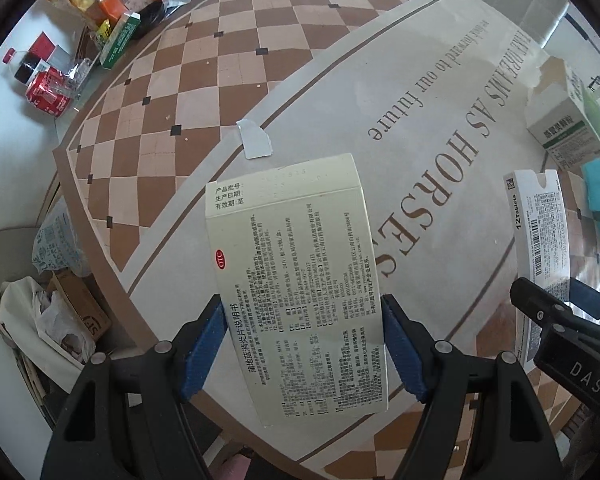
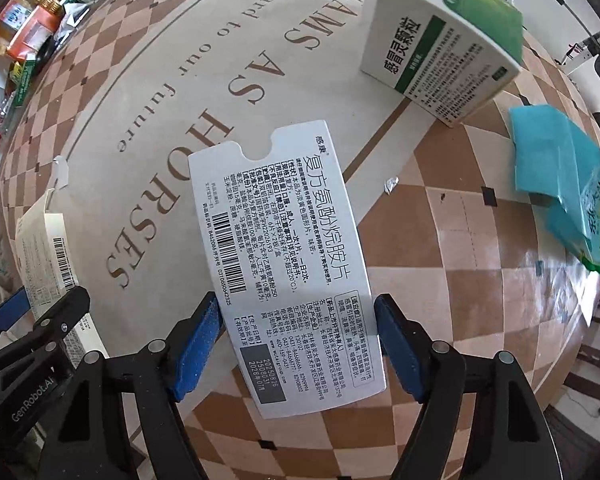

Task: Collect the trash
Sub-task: 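Carry the medicine box and leaflet to the bin and open both grippers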

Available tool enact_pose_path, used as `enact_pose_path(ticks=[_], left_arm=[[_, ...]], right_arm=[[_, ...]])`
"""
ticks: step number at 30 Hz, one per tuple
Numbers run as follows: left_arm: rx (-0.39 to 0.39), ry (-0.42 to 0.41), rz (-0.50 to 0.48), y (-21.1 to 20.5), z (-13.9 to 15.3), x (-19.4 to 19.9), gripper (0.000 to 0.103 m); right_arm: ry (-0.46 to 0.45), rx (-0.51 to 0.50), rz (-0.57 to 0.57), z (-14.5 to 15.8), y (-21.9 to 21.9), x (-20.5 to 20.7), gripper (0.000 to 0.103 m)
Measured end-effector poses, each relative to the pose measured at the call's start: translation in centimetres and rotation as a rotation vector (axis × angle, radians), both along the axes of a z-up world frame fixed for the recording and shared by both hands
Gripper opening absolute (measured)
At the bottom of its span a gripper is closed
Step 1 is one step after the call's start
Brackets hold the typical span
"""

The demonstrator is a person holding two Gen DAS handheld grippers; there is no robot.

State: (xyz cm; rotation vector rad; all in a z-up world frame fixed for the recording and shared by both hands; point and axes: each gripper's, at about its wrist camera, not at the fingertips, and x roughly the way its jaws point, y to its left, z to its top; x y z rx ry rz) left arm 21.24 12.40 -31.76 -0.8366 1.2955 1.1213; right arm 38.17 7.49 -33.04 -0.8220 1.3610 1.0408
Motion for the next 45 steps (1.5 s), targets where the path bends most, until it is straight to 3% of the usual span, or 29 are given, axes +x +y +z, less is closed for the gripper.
enact_pose_path(ticks=[5, 12, 14, 18, 19, 23, 28, 31, 40, 45], left_arm=[[0.07, -0.041, -0.037, -3.5, 3.4, -2.9, 0.074], [0.178, -0.084, -0.113, -10.4, 6.6, -9.0, 0.074], [0.188, -0.104, -0.122, -12.0, 6.9, -11.3, 0.074], [0.182, -0.136, -0.147, -15.4, 6.7, -15.4, 0.074], [0.175, -0.138, -0.153, -16.3, 6.5, -16.3, 0.074], [0.097, -0.131, -0.156, -18.7, 3.4, -19.2, 0.074], [-0.043, -0.125, -0.123, -20.2, -3.3, -21.5, 0.074], [-0.106, -0.125, -0.09, -20.3, -8.1, -22.1, 0.074], [-0.294, -0.12, -0.081, -18.0, -25.9, -19.5, 0.074], [-0.487, -0.233, -0.019, -16.3, -35.4, -18.4, 0.074]], right_arm=[[-0.004, 0.091, -0.04, 2.2, -3.3, -0.9, 0.079], [-0.055, 0.196, -0.084, 6.0, -8.8, -5.4, 0.078], [-0.064, 0.217, -0.1, 8.5, -11.3, -7.7, 0.078], [-0.063, 0.231, -0.132, 10.2, -17.6, -12.5, 0.078], [-0.058, 0.228, -0.139, 12.3, -19.9, -14.6, 0.078], [-0.029, 0.179, -0.154, 12.0, -25.7, -20.6, 0.078], [0.008, 0.06, -0.126, 6.6, -29.6, -24.8, 0.078], [0.041, -0.023, -0.122, 1.5, -31.5, -26.2, 0.078], [0.113, -0.182, -0.216, -17.1, -34.5, -25.8, 0.078], [0.145, -0.225, -0.224, -26.9, -33.7, -25.0, 0.078]])
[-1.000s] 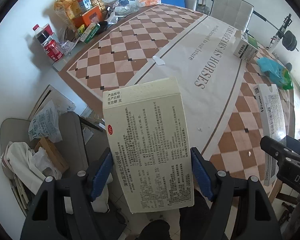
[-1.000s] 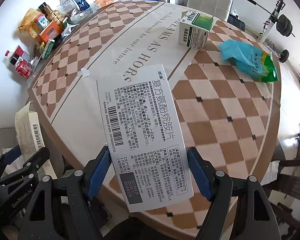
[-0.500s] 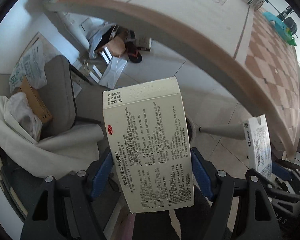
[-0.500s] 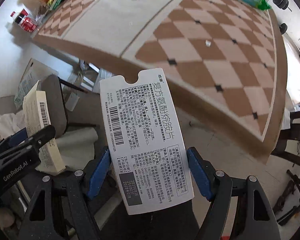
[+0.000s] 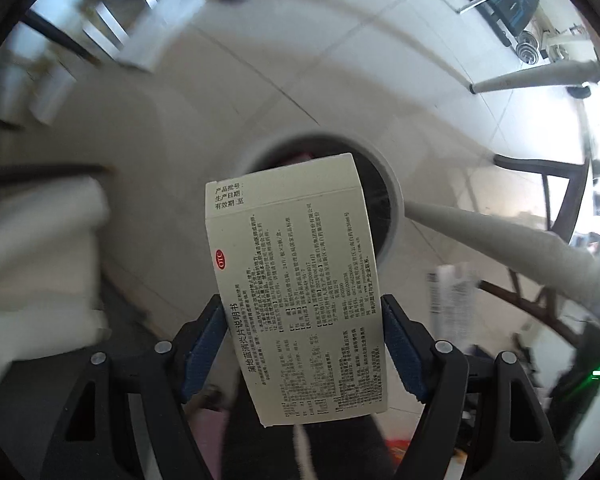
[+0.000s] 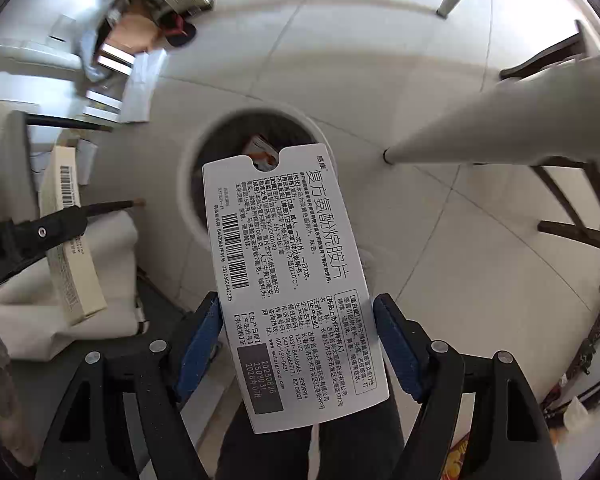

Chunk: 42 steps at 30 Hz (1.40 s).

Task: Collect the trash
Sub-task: 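Carry the medicine box and leaflet to the bin and open both grippers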

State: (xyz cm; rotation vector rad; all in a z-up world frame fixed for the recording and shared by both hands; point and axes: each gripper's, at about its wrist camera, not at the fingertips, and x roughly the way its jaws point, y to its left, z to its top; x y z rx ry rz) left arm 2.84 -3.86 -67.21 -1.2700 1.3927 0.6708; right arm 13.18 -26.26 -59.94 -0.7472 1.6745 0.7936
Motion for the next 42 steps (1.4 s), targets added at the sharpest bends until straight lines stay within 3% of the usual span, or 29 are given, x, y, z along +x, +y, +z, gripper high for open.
enact_pose_path(ticks=[5, 8, 12, 15, 18, 19, 23, 35, 42], left_arm=[[-0.089, -0.008, -0.013, 0.2, -5.9, 1.1, 0.075], [-0.101, 0.014, -0.054, 0.1, -7.6, 1.9, 0.075], [-0.105, 0.022, -0.078, -0.2, -8.8, 2.3, 0.077], [-0.086, 0.038, -0.085, -0.3, -8.7, 1.7, 0.093], [-0.079, 0.042, -0.084, -0.2, -8.7, 0.8, 0.096], [-0.069, 0.049, -0.088, -0.2, -8.6, 0.6, 0.096], [-0.038, 0.084, -0.103, -0.2, -8.0, -0.3, 0.096], [0.084, 0.167, -0.148, -1.3, -4.0, -1.8, 0.096], [0.109, 0.16, -0.166, -2.9, 0.3, -2.8, 0.096]], right_arm=[[0.02, -0.007, 0.011, -6.6, 1.2, 0.8, 0.078], [0.035, -0.011, 0.004, -9.2, 1.7, 1.3, 0.078], [0.034, -0.016, 0.01, -11.6, 2.8, 1.2, 0.078], [0.039, -0.023, 0.015, -13.1, 3.8, 0.9, 0.078], [0.059, -0.028, 0.017, -14.4, 4.4, 0.9, 0.078], [0.055, -0.033, 0.022, -14.4, 4.4, 0.9, 0.079], [0.028, -0.033, 0.029, -14.2, 4.5, 1.0, 0.102], [-0.04, -0.039, 0.037, -10.9, 4.1, 0.8, 0.103], [-0.055, -0.025, 0.017, -6.6, 2.7, 0.8, 0.103]])
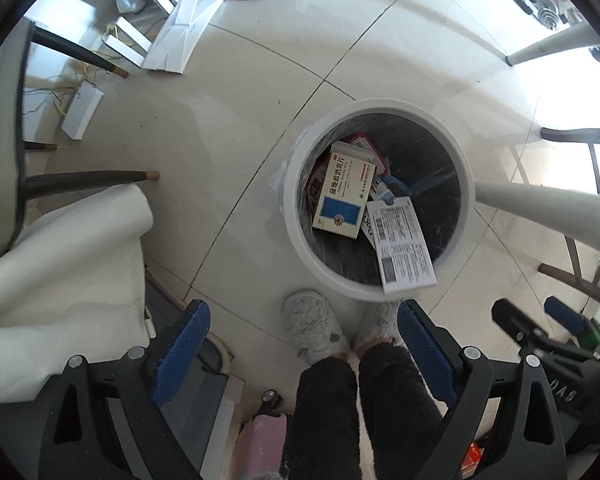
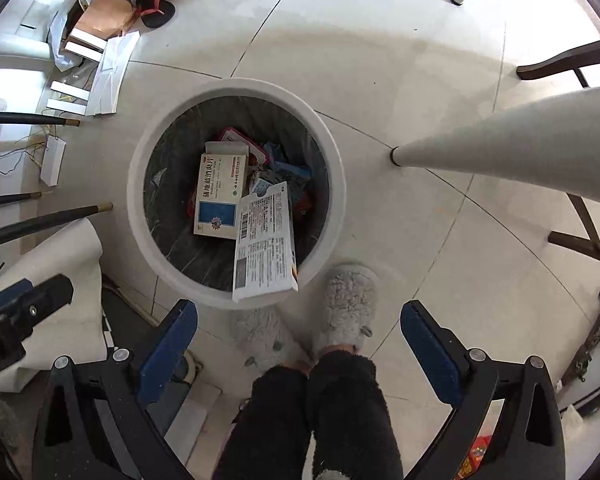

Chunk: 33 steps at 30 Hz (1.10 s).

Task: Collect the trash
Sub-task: 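Carry the medicine box and leaflet to the bin and open both grippers, then move both grippers back up toward the table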

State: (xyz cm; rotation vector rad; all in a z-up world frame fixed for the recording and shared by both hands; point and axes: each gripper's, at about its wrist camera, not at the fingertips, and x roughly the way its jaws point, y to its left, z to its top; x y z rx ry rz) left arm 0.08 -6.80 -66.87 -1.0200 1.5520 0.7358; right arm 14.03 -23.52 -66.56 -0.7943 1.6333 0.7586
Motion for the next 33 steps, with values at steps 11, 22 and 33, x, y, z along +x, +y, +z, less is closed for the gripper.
enact_pose_path(ticks=[11, 22, 33], left_arm=[[0.044, -0.016, -0.037, -3.1, 11.1, -0.6, 0.096], [0.179, -0.046, -0.07, -4.9, 25.0, -2.0, 0.096], [0.372, -0.144, -0.032, -3.2, 36.8, -1.4, 0.103]], right_arm=[[-0.023, 0.051, -0.012, 12.5, -2.7, 0.2, 0.103], [-0.026, 0.12, 0.02, 28.1, -5.3, -1.0, 0.103], [0.014, 0.252, -0.021, 42.0, -5.4, -0.4, 0.103]])
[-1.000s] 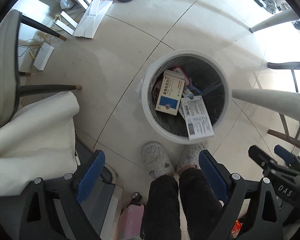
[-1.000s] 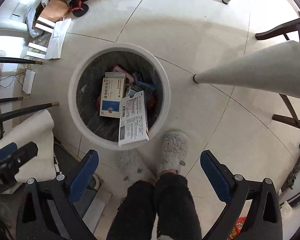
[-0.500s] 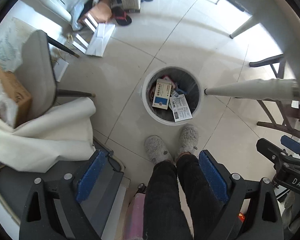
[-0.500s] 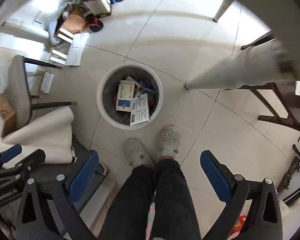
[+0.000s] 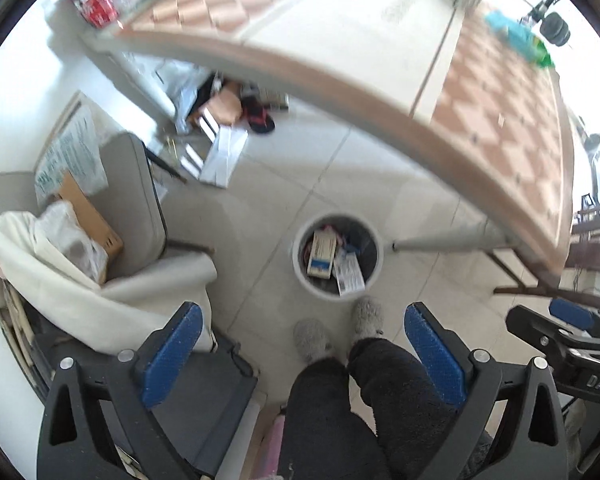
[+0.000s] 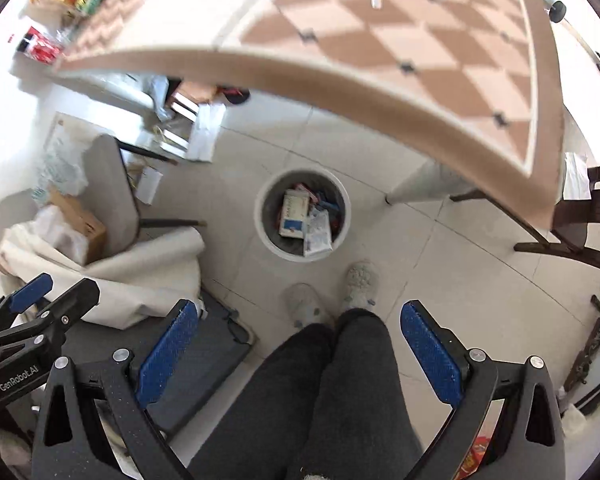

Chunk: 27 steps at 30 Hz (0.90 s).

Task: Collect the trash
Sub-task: 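Move both grippers back up toward the table, then grasp the green medicine box with left gripper while right gripper grasps blue-green bag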

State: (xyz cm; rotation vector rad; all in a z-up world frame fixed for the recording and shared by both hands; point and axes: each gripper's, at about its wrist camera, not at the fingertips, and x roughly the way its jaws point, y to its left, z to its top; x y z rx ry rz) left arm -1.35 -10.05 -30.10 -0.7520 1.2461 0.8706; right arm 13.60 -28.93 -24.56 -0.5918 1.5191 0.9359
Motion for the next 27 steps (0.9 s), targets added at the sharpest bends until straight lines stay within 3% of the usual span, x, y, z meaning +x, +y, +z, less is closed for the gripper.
enact_pose_path(ticks=[6, 10, 14, 21, 27], left_arm=[[0.113, -0.006, -0.015, 2.9, 5.3, 5.1, 0.103], [0.177, -0.004, -0.055, 5.6, 7.9, 11.1, 0.103], [0.206, 0.006, -0.094, 9.4, 9.3, 19.0, 0.103], [0.125, -0.014, -0.139, 18.6, 8.6, 34.8, 0.103], [0.046, -0.004, -0.192, 25.5, 5.9, 45.3, 0.103]], right_arm=[[-0.001, 0.077, -0.118, 5.5, 1.6, 6.0, 0.103], [-0.009, 0.108, -0.241, 7.6, 2.8, 13.3, 0.103], [-0.019, 0.135, -0.381, 8.9, 4.7, 23.2, 0.103], [0.008, 0.119, -0.596, 6.1, 10.6, 42.4, 0.103], [0.052, 0.069, -0.683, 1.9, 17.5, 53.5, 0.103]])
